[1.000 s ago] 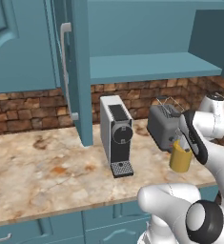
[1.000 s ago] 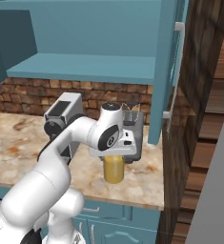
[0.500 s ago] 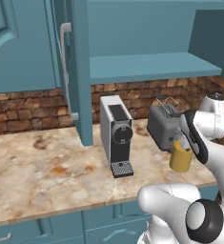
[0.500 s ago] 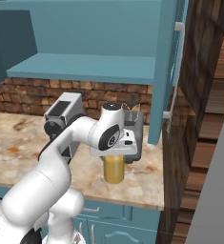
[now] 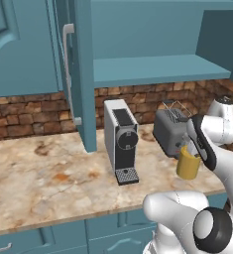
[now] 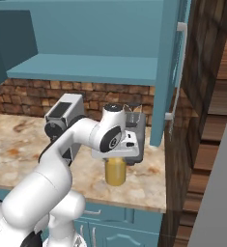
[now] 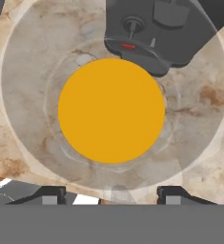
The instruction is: There is a tray on the dining counter. Grab the cup, mug, and pitcher and place them on the tray. The pitcher may be placed next to the tray if it cannot fit the tray.
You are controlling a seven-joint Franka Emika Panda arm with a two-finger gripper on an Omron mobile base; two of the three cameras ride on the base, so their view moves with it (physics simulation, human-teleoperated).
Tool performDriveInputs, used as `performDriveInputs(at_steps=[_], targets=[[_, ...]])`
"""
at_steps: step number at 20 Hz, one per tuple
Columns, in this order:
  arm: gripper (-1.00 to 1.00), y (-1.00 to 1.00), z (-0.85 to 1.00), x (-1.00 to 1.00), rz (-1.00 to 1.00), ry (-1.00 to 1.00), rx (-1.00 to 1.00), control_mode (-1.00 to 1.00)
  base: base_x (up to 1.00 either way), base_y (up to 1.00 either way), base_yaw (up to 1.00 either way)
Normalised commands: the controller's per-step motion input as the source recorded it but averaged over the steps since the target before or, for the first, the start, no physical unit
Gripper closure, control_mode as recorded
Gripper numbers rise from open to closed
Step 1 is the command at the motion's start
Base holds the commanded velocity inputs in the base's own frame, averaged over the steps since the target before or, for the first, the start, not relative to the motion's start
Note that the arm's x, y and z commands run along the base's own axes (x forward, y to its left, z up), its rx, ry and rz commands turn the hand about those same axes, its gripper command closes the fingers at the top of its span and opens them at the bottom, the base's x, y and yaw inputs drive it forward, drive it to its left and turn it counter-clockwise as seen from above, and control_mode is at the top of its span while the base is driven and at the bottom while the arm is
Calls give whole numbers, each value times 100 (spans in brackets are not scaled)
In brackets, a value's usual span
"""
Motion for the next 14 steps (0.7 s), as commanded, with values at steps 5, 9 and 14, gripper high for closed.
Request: performDriveInputs(at_steps=[5, 9, 14], targets=[[100, 0, 0, 0, 0, 0, 0, -100, 0, 0, 0], [100, 0, 0, 0, 0, 0, 0, -100, 0, 0, 0], [100, 0, 14, 0, 0, 0, 0, -100, 0, 0, 0]])
